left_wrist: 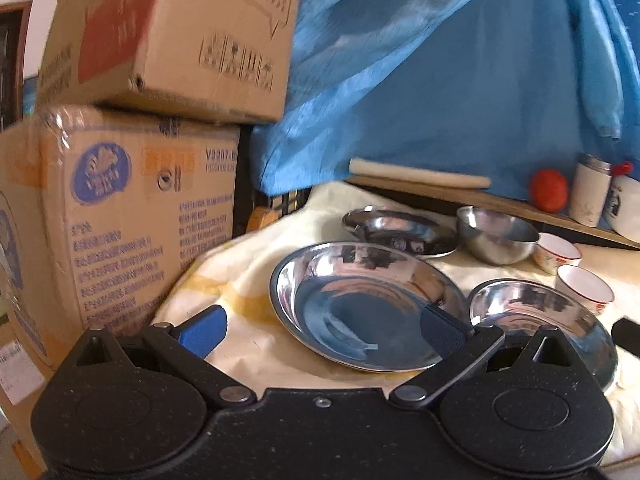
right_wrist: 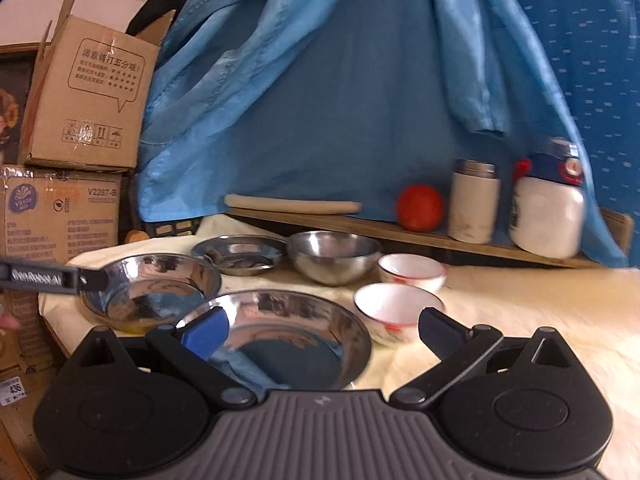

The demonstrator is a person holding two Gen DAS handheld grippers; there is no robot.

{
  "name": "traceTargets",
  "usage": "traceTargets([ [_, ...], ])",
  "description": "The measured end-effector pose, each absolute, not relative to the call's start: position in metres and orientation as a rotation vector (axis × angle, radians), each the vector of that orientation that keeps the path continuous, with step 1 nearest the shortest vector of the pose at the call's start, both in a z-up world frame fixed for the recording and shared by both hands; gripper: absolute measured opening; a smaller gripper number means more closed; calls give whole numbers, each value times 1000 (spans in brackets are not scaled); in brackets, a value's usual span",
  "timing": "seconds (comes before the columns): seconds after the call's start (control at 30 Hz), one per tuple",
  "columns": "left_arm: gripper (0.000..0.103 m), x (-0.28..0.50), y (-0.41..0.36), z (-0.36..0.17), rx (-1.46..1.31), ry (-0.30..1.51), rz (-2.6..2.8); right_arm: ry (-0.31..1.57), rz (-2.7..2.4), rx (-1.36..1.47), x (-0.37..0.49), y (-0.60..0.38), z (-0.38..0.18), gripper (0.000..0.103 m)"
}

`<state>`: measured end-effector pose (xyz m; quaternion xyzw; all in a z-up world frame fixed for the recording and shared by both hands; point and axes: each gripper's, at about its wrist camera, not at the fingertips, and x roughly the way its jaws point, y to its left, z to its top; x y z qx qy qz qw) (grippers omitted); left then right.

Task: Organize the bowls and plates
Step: 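Move the left gripper to a large steel plate and grasp its rim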

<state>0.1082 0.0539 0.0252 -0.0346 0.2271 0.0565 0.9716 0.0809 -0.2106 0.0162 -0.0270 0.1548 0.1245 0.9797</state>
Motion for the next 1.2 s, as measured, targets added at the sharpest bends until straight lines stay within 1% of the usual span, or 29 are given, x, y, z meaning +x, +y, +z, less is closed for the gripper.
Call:
traceTargets([
  [0.17,102,127,64,17,-123,509,99,354,366,-53,118,-202,33,103],
  [0.4,102,141,66,14,-137,526,68,440,512,-35,176,-178,48,103],
  [0.7,101,143,70,13,-208,532,10,602,651,48,233,-155,39,103],
  [0.83,97,142,73,12,-249,534,-9,664,699,65,247,-146,29,102],
  [0.97,97,141,74,12,-278,532,-18,719,733,87,260,-139,20,98],
  [1.07,93,142,75,11,-295,534,-9,749,743,95,268,-134,13,92],
  [1.13,88,141,77,11,-312,534,1,763,748,101,272,-132,10,90],
  [1.2,83,140,81,11,-334,532,10,777,760,103,276,-129,6,85],
])
